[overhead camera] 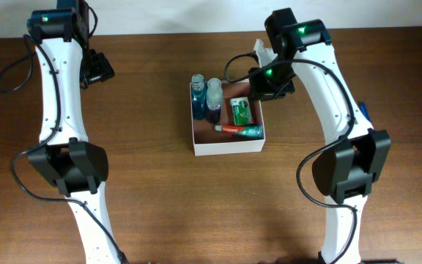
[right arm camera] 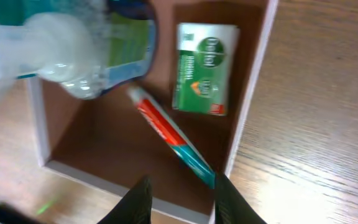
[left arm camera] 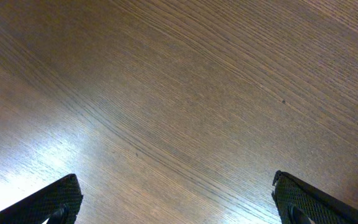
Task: Pack container
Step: 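Carry the toothpaste tube left and lay it in the box, then move the right gripper back over the blue toothbrush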
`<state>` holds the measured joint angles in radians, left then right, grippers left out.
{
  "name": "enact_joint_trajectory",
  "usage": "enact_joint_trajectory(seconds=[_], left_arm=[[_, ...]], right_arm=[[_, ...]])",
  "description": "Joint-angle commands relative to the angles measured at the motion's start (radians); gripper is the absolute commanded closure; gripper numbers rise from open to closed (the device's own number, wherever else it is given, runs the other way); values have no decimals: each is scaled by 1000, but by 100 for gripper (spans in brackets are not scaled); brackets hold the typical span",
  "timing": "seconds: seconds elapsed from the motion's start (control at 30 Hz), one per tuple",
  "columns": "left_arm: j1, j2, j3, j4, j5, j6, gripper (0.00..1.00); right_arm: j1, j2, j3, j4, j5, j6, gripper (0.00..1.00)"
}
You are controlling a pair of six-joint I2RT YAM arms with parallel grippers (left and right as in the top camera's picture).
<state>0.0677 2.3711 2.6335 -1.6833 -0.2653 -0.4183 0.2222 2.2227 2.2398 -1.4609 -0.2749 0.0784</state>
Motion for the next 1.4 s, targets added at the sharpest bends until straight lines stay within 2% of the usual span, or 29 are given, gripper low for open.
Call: enact_joint_trajectory(seconds=[0.0,0.2,0.3,0.4,0.53,0.8,1.07,1.37], left_arm=[[3,-30,-2,-1,0,8,1],[3,-30,-2,-1,0,8,1],[3,-30,-2,-1,0,8,1],[3,-30,-2,-1,0,8,1],[3,-30,-2,-1,0,8,1],[3,-30,-2,-1,0,8,1],[3,-30,-2,-1,0,8,1],[3,-30,-2,-1,0,8,1]], right_arm=[[-48,-6,-5,-2,62,10,71],[-169,-6,-5,-16,63,17,68],[-242,-6,-5,-23,92,16,61],[-323,-6,-14,-23,180,15,48],[-376,-6,-54,-19,186,-75,39],[-420,-6,-222,129,314,-109,33],[-426,-3,-365,277,313,-233,32],[-427,38,-413,350,313,-236,33]])
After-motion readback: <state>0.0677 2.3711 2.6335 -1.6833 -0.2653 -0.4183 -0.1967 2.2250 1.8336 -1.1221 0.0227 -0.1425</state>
